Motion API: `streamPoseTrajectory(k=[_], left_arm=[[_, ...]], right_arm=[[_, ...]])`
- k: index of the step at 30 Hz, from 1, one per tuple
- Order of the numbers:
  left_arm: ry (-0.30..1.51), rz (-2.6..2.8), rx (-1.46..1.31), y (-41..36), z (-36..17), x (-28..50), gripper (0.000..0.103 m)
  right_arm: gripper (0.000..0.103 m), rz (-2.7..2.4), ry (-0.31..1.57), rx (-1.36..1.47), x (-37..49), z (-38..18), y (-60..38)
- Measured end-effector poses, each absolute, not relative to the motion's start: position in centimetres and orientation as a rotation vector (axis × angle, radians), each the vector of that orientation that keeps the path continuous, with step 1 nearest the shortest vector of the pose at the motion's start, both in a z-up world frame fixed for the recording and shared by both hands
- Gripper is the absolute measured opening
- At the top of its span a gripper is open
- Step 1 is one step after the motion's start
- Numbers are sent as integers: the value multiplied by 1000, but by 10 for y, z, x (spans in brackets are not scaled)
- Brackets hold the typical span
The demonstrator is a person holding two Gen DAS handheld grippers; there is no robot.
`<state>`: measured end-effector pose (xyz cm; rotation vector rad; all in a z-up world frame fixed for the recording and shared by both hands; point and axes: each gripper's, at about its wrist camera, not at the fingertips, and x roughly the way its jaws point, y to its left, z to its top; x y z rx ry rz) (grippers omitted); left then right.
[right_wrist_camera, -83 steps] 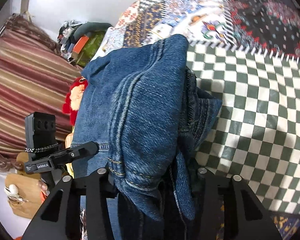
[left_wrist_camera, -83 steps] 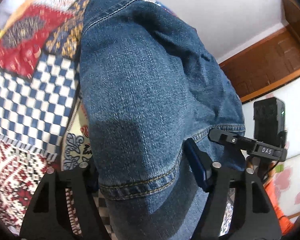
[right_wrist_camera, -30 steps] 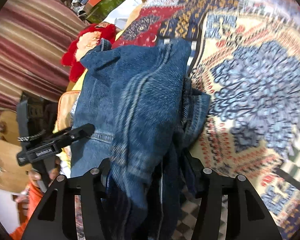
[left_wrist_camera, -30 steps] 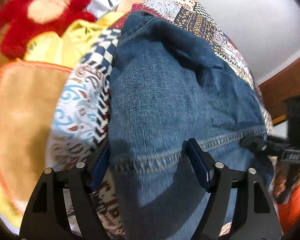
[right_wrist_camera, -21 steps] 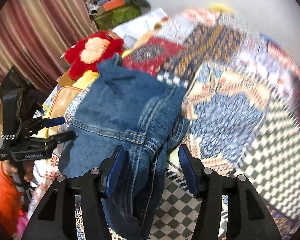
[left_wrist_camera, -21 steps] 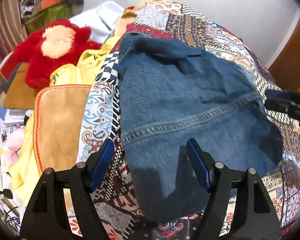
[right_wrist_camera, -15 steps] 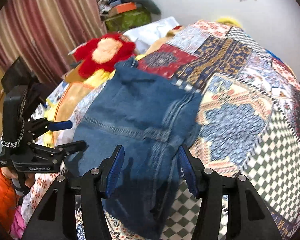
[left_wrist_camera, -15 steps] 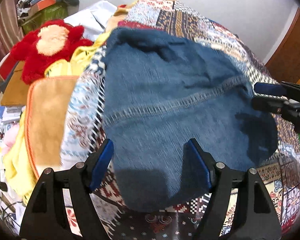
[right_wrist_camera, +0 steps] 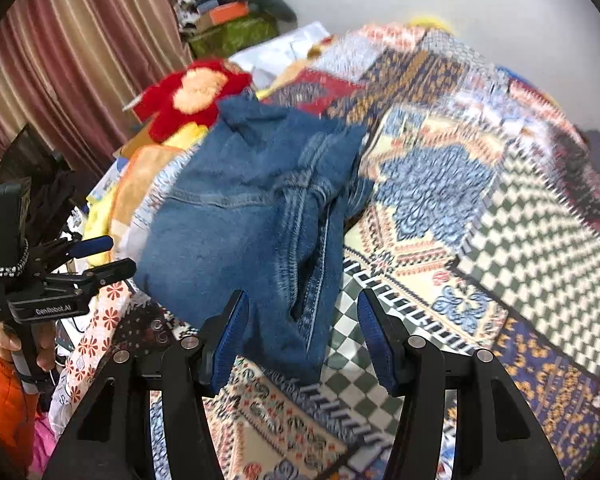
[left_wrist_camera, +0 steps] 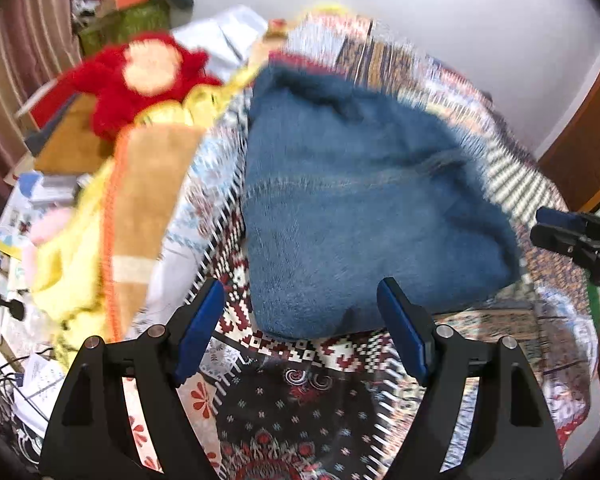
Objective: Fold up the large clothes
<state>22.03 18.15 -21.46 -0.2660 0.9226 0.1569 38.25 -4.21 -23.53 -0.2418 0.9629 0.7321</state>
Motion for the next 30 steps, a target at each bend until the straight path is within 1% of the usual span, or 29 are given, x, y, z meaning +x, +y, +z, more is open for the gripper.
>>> streamPoseTrajectory(k=[5,11,14,20,24,25,26,27,28,29,30], left_arm=[[733,166,-239,164,-148,185,78],[476,140,-196,132,-68,131,78],[353,134,-169,113,-39,101,78],[174,151,-103,80,-4,51,78],[111,176,-71,63,1,30,78],[104,183,-63,59,1,27,79],[101,189,-57,58,0,24,83],[98,196,-50,55,-1,22,87],[94,204,-46,54,-3,21,96],[91,210,-44,54,-4,21,102],[87,216,-44,53,-5,20,103]], right_arm=[[53,754,801,-213,341,-179,-53],[53,788,524,-140,274,-104,-73],[53,796,403,-107,239,-74,-85],[53,777,224,-66,172,-38,-106],[53,767,185,-44,142,-32,-111],[53,759,178,-44,136,-32,-112],[53,750,170,-48,130,-32,-112],[55,739,163,-55,126,-32,-113],[58,724,160,-62,121,-33,-112],[71,714,159,-69,117,-34,-112],[86,699,152,-74,113,-35,-112]])
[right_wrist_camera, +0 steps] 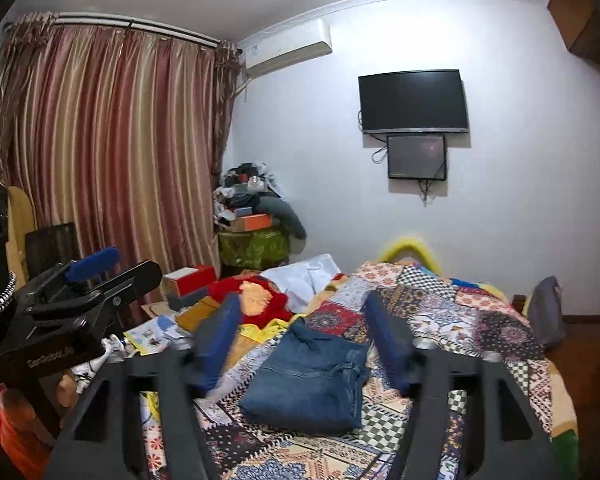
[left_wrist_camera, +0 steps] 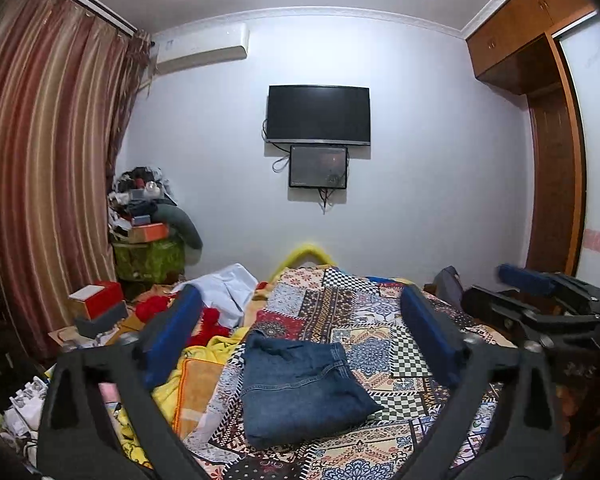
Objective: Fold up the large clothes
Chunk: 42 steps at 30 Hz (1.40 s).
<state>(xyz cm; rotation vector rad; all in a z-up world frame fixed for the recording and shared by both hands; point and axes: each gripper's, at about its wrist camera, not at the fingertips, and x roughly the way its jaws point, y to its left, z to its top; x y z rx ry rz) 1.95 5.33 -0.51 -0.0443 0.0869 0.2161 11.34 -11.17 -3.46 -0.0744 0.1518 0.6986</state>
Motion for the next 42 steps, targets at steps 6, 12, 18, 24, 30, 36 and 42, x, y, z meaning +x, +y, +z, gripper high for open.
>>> streamPoseTrajectory(k=[6,12,18,24,30,36,42], left_arm=[[108,212,-88,61,-12,21,103],[124,209,-110,65,-16,21,103],[127,211,-108,62,-17,19,103],[130,208,-110,63,-19,22,103],[137,208,-115,65,-21,24,103],[143,210,-114,68,-23,25,103],[143,206,-102,68,-23,26,103]], right_arm=[[103,618,86,-45,97,-34,-126],[103,614,119,-30,100,-35,-129],[103,613,137,-31,107,-37,-127],[103,612,150,-35,107,-37,-125],[103,610,163,-40,112,-38,-123],[103,605,175,-37,117,-39,-122],[103,602,175,-32,118,-40,-123]])
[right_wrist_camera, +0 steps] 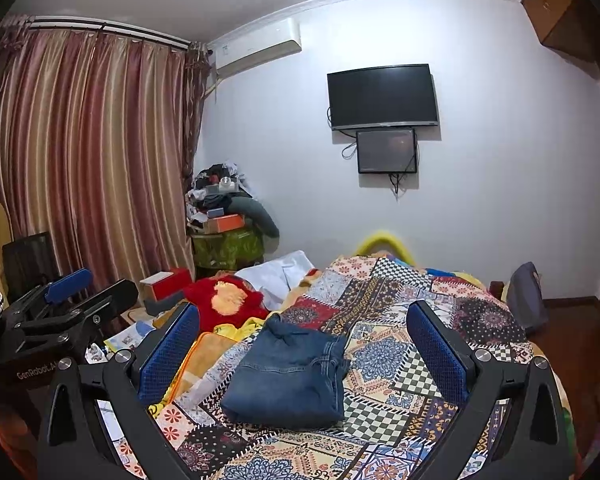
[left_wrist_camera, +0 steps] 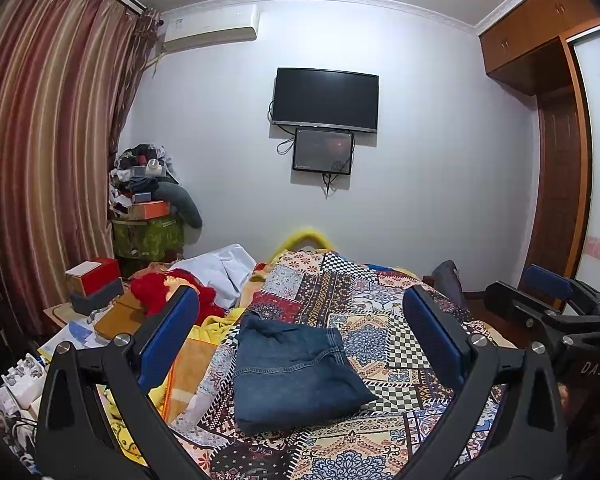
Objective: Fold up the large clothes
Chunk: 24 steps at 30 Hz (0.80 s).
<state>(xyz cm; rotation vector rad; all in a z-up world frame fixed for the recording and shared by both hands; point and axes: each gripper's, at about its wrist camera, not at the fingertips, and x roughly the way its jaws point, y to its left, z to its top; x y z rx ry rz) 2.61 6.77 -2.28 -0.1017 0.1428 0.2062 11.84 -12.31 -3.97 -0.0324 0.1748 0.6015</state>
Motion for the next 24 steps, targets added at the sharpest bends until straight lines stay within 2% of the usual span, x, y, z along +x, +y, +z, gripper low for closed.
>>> streamPoseTrajectory(k=[24], left_arm=[[164,174,-108,72,-25,31,103]], right_arm=[[103,596,186,-4,118,-42,-125]])
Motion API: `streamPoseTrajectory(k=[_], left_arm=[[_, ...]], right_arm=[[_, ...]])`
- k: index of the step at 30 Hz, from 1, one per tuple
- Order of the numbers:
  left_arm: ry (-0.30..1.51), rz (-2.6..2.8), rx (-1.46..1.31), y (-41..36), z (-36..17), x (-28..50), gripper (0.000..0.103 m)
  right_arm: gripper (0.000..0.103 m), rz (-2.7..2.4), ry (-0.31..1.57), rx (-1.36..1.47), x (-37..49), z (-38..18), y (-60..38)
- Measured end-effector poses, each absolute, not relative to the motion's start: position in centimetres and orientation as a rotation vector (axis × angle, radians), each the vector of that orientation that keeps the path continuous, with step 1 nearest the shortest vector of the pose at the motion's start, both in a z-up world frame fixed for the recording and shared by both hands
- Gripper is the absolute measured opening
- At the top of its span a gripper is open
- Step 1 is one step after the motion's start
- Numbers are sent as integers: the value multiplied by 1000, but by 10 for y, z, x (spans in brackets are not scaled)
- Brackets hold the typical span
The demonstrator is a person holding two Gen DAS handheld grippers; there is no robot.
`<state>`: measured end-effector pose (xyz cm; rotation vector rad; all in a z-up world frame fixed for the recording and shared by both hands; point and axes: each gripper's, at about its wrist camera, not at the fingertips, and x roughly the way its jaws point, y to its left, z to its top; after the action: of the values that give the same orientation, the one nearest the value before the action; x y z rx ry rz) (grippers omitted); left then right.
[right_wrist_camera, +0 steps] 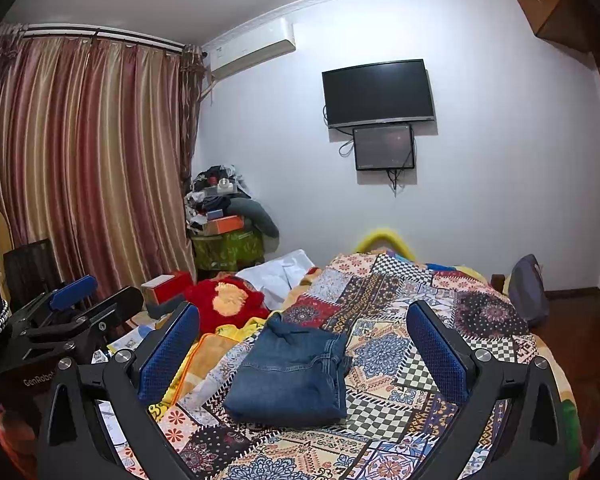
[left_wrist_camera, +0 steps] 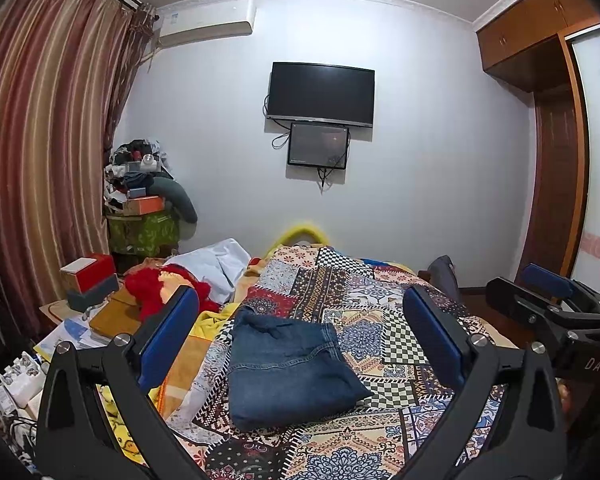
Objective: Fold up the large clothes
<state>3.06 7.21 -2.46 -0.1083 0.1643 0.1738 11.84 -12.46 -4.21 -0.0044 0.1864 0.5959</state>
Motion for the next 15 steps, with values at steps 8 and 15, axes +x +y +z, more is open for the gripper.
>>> streamPoseTrajectory(k=[8,15], left_arm=[[166,151,-103,73,-25,31,103],[167,118,-112,74,-25,31,103]], right_arm=[[103,593,188,-3,118,-42,-125],[103,582,184,-3,118,-42,-125]])
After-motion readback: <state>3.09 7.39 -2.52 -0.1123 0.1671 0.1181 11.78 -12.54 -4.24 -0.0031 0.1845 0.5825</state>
